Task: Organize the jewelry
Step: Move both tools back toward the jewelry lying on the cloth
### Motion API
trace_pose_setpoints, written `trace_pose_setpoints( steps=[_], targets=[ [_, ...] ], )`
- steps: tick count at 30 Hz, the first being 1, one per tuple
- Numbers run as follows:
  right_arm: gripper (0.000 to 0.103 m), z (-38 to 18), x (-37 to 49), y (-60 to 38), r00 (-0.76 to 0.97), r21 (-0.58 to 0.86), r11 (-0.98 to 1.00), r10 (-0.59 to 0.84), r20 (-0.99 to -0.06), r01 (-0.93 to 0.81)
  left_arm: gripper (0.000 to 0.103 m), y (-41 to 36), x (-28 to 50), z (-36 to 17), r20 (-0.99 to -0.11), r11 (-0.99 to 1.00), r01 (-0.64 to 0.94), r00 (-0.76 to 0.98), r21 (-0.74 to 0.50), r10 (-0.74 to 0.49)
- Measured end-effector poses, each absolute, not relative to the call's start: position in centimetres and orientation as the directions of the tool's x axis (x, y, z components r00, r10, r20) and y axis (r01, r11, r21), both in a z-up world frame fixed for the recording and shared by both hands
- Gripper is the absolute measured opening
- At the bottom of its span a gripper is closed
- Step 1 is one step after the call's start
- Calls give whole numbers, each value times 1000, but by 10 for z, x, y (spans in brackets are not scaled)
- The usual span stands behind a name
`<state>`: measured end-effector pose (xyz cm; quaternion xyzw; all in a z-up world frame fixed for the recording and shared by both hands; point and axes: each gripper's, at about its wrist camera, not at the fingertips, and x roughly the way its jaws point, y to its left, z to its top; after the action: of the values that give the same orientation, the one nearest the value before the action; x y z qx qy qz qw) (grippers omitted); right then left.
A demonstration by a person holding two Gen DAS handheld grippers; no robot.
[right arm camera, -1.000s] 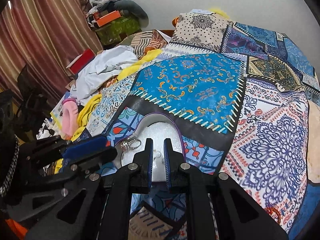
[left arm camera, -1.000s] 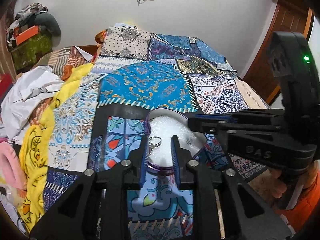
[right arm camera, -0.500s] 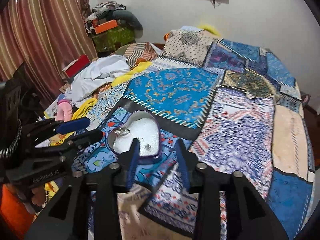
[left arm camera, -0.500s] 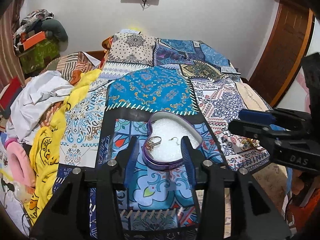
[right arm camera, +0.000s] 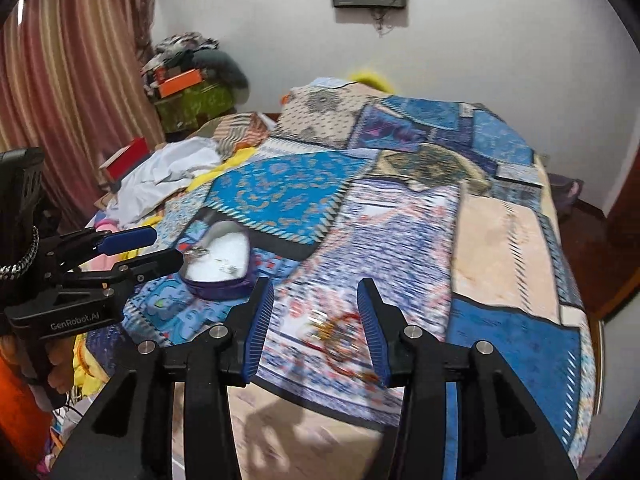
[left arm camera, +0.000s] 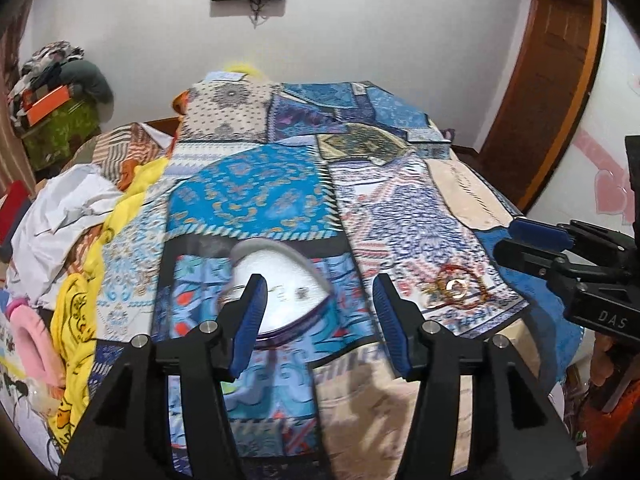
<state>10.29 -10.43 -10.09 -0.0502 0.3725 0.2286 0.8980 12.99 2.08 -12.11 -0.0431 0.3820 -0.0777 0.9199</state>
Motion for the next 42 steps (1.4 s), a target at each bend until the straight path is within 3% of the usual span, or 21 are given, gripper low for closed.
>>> trace_pose_setpoints(
  steps=[12,24,31,38,42],
  targets=[
    [40,-122,97,-166,620,101,936,301,-725,-336,54,-43,153,-148,-745,964,217,616,-153,-257],
    [40,-155,100,-168,553,124,928,314,-772,-352,54,-59,160,-178,-789,954,245,546,-171,-281],
    [40,-160,103,-168,541,143,922,331,-774,-359,33,-71,164,-182,-785,946,286,546,-154,-293],
    [40,-161,105,-166,534,146,919,336,-775,-367,30,-73,170,-185,-776,936,297,539,-191,-329],
    [40,-161,104,-166,533,147,918,338,-776,-368,22,-74,172,-187,-775,938,288,542,-194,-326]
  ],
)
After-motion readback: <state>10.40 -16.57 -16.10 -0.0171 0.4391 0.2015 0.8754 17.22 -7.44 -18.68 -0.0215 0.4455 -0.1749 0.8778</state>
